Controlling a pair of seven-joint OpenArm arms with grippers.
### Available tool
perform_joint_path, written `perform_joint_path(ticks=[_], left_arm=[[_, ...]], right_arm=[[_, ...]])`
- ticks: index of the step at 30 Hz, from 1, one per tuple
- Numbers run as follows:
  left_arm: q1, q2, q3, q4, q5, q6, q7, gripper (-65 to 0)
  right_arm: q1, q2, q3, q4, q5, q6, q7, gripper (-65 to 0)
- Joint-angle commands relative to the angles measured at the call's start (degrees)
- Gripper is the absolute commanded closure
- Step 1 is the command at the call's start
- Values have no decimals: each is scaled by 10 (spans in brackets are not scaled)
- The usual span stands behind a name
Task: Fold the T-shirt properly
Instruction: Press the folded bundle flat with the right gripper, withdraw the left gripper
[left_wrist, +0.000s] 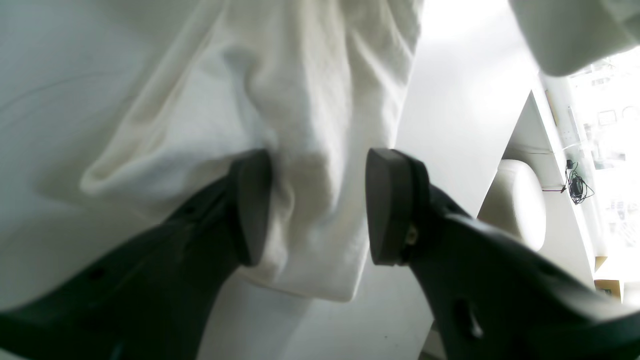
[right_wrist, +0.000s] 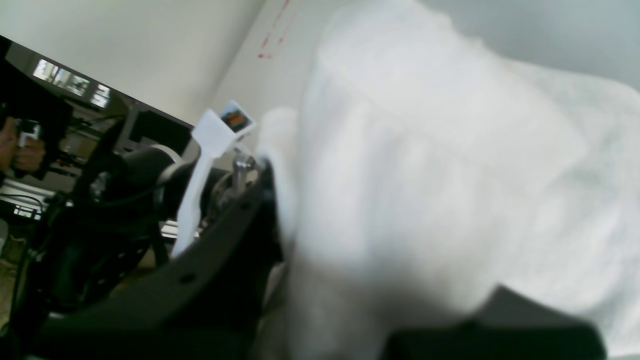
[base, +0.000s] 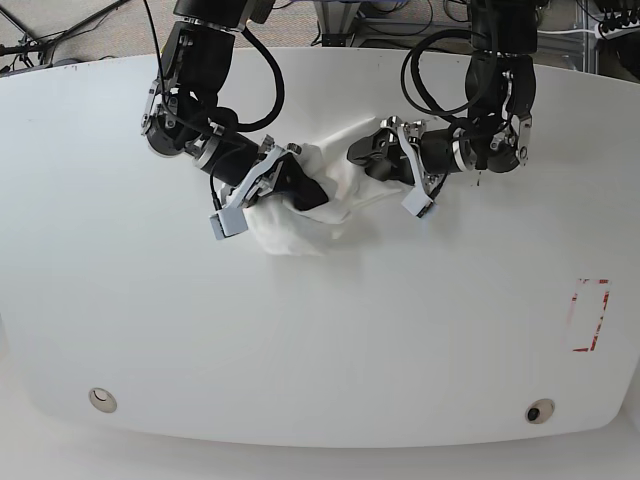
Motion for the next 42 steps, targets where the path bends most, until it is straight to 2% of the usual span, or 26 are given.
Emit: perform_joint_path(ticks=[1, 4, 6, 10, 11, 13, 16, 18, 21, 25, 32, 35, 40, 42], left_arm=[[-2, -1, 1, 4, 9, 0, 10, -287], [-3, -1, 1, 4, 8, 0, 10, -287], [-3, -1, 1, 4, 8, 0, 9, -287], [-3, -1, 1, 4, 8, 0, 8, -287], [-7, -1, 1, 4, 8, 0, 8, -287], [-12, -1, 0, 4, 8, 0, 8, -287], [-14, -3, -1, 4, 8, 0, 8, -286], [-15, -3, -1, 4, 8, 0, 8, -286], [-11, -3, -1, 20, 7, 0, 8, -286], [-10, -3, -5, 48, 7, 0, 8, -286], [8, -4, -111, 131, -19, 0, 11, -286], [13, -34, -161, 162, -48, 0, 21, -286], [14, -102, -219, 167, -93, 0, 38, -286], [16, -121, -239, 167, -102, 0, 39, -286]], right_arm=[[6, -2, -16, 9, 0, 3, 13, 0], [6, -2, -33, 9, -15, 3, 13, 0], [5, -2, -49, 9, -16, 3, 13, -40], [4, -2, -81, 7, -23, -12, 13, -231], [4, -2, -88, 7, -36, -27, 13, -317], [6, -2, -99, 9, -62, -47, 14, -441], [8, -2, -118, 11, -77, -54, 14, -522], [11, 4, -134, 11, -78, -57, 14, -523], [11, 36, -163, 39, -74, -57, 14, -523], [7, 55, -171, 84, -73, -51, 14, -523], [11, 74, -173, 89, -72, -50, 14, -523], [11, 82, -173, 89, -72, -46, 14, -523], [6, 82, -174, 89, -73, -2, 14, -523], [4, 82, -181, 88, -76, 3, 14, -523]])
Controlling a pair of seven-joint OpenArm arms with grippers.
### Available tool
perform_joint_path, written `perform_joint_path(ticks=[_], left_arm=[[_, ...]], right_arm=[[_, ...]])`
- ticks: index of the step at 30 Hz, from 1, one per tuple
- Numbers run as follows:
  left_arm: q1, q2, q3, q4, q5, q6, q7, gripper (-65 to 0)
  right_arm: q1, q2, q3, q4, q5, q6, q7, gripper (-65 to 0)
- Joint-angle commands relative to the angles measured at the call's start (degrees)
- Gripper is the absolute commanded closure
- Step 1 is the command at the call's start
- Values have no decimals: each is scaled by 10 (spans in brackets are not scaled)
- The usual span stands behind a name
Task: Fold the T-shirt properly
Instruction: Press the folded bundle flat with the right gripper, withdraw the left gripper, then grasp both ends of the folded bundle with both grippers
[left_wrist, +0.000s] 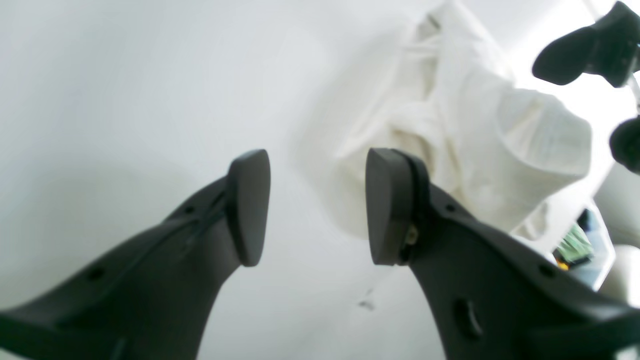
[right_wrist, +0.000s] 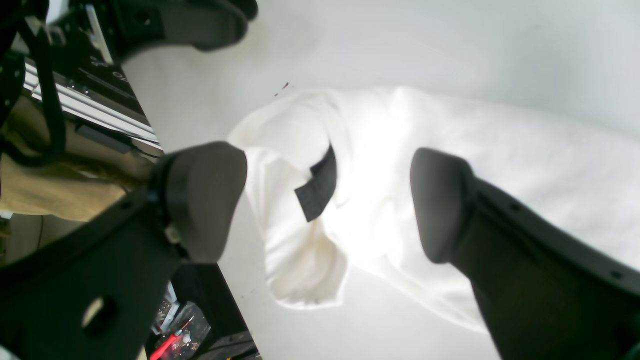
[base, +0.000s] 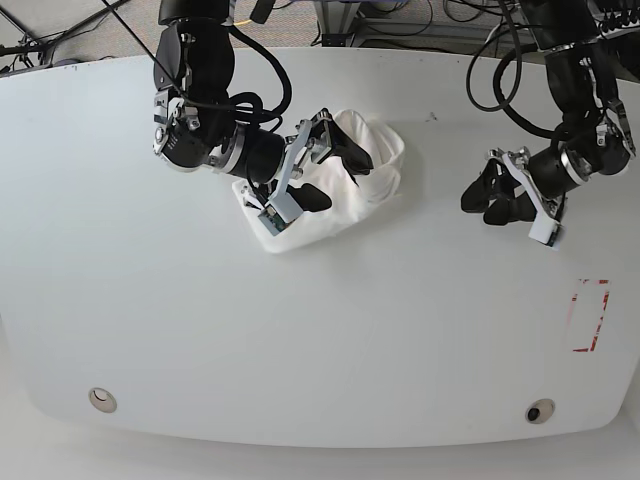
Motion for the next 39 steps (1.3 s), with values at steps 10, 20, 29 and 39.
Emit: perform_joint_path(ticks=[10, 20, 29, 39], left_arm=[[34, -87, -112, 12, -43, -1, -10, -286], [46, -91, -118, 15, -43, -1, -10, -286], [45, -90, -29, 47, -42, -1, -10, -287], [12, -44, 120, 78, -38, -1, -14, -287]], right_arm=[[17, -13, -97, -78, 8, 7, 59, -417], [86, -13, -197, -271, 10, 5, 155, -132], [64, 44, -168, -114, 15, 5, 153, -124], [59, 95, -70, -82, 10, 5, 153, -117]])
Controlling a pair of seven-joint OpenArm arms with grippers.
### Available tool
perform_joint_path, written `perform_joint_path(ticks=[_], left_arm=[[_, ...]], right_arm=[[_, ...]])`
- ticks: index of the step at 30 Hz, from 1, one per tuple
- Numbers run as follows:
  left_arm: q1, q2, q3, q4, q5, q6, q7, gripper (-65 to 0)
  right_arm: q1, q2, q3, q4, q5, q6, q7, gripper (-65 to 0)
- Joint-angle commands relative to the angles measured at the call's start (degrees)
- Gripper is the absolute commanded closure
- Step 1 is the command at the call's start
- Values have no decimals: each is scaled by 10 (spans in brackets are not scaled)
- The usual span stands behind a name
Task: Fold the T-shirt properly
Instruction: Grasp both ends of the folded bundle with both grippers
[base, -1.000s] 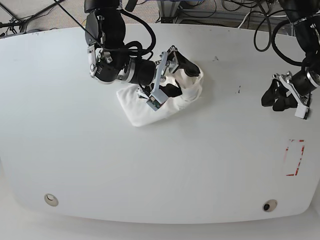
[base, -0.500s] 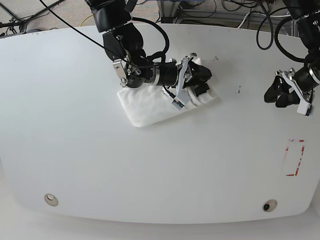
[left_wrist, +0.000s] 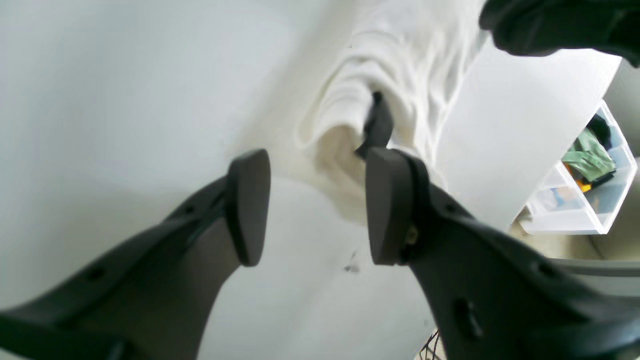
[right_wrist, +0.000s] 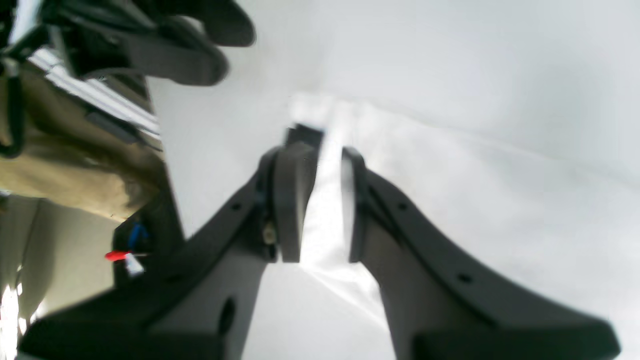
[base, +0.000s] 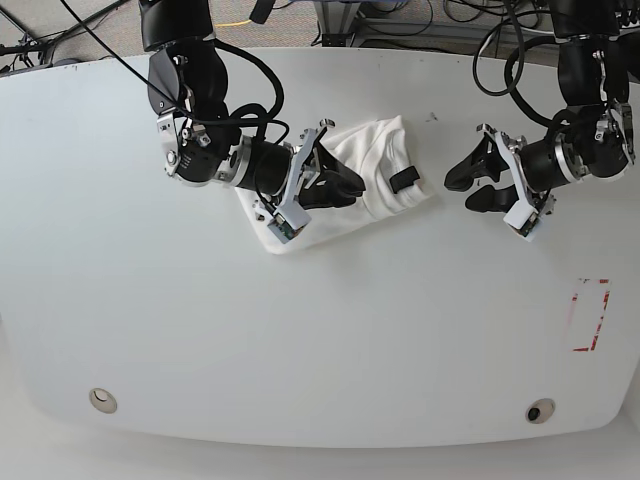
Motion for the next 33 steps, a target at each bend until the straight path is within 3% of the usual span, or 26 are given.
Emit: perform_joint_path(ticks=[1, 10, 13, 17, 21, 23, 25, 29, 33], left_arm=[[-10, 30, 19, 13, -3, -1, -14, -287], [-18, 134, 129, 13, 148, -1, -15, -287], [-19, 162, 150, 1, 189, -1, -15, -286], [-20, 191, 166, -15, 234, -1, -15, -286], [-25, 190, 166, -33, 257, -1, -16, -286], [-39, 182, 166, -55, 270, -1, -19, -286], [-49, 162, 168, -77, 272, -1, -24, -286], [-81, 115, 210, -154, 277, -1, -60, -286], [-118, 75, 257, -229, 277, -1, -100, -286]], right_arm=[[12, 12, 28, -1, 16, 3, 13, -117], [71, 61, 47, -89, 12, 3, 14, -116], [90, 64, 47, -121, 9, 3, 18, -116], [122, 69, 44, -168, -38, 8, 37, -116], [124, 68, 44, -194, -103, 9, 66, -116], [125, 67, 44, -218, -132, 26, 89, -116], [122, 67, 46, -233, -150, 46, 103, -116], [108, 70, 48, -262, -190, 46, 124, -109], [68, 73, 48, -265, -205, 46, 160, -41]])
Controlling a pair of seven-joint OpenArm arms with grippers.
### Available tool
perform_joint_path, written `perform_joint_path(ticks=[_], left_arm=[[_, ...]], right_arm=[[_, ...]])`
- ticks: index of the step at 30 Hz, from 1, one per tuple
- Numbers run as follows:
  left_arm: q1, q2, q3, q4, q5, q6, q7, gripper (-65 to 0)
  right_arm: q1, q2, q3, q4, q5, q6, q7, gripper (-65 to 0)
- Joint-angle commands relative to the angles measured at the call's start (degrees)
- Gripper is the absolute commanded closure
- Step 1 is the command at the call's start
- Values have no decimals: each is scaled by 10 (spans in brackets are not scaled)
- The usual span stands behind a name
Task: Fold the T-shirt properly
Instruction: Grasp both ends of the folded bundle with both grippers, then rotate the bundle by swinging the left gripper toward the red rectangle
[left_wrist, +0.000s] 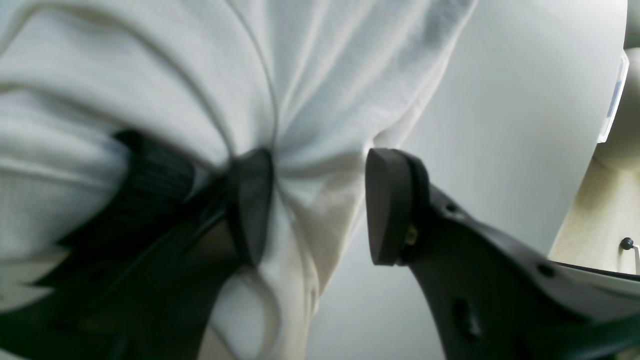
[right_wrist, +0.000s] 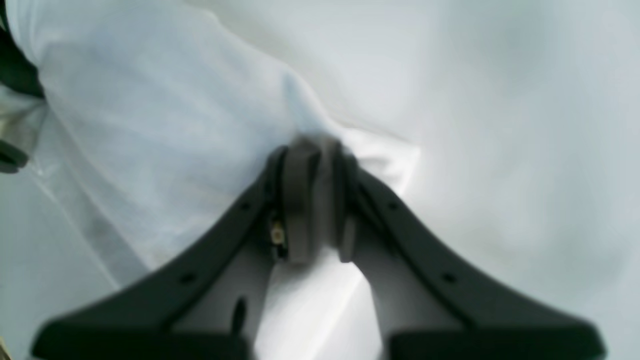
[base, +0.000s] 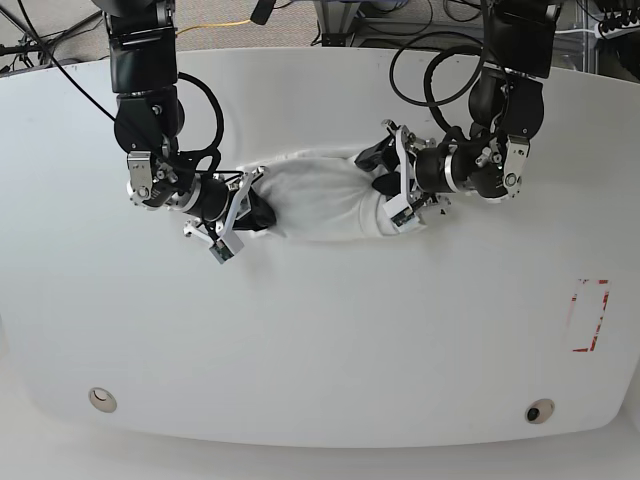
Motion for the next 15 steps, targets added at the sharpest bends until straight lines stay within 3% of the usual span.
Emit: perform_joint_path(ticks=[1, 10, 15], left_arm=[[-24, -23, 25, -39, 28, 8, 4, -286], [-157, -77, 123, -104, 27, 8, -17, -286], [-208, -84, 133, -104, 27, 8, -17, -286]], right_arm=[[-16, 11, 3, 4, -11, 4, 1, -35], [-124, 11, 32, 88, -5, 4, -1, -33], [-179, -20, 31, 162, -11, 4, -13, -33]])
